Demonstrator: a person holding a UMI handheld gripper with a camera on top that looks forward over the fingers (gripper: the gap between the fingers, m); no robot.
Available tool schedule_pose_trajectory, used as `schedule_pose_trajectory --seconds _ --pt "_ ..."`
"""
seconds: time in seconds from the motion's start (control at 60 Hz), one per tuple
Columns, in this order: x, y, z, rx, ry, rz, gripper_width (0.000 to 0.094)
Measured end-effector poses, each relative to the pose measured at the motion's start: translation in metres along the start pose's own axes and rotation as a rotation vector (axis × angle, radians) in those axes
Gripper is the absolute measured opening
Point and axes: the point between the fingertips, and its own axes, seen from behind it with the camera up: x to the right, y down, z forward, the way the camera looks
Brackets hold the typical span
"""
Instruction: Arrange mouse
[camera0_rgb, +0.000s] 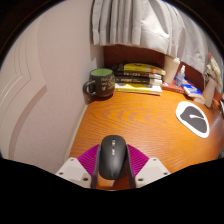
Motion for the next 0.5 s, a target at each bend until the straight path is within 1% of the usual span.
schedule_pose_trajectory --seconds 0.083,0.1,0.133,0.167,0.25,0.333,0.383,0.5 --pt "0.001 0.001 0.001 -0.033 0.001 0.003 0.0389" --pt "0.000 0.002 0.001 -0.043 -0.001 -0.003 0.0362" --pt "0.000 0.002 0.001 -0.057 -0.007 -0.014 0.0357" --pt "0.000 0.000 0.001 -0.061 -0.015 -0.013 0.0324" --pt "-0.001 0.001 0.002 -0.086 -0.043 -0.026 0.0323" --pt "0.000 -0.012 -0.003 -0.100 -0.088 -0.027 0.0324" --pt "0.006 -0.035 -0.013 -0.072 -0.115 -0.032 0.0324" --pt "0.044 -0.115 -0.051 0.056 -0.128 -0.044 0.0325"
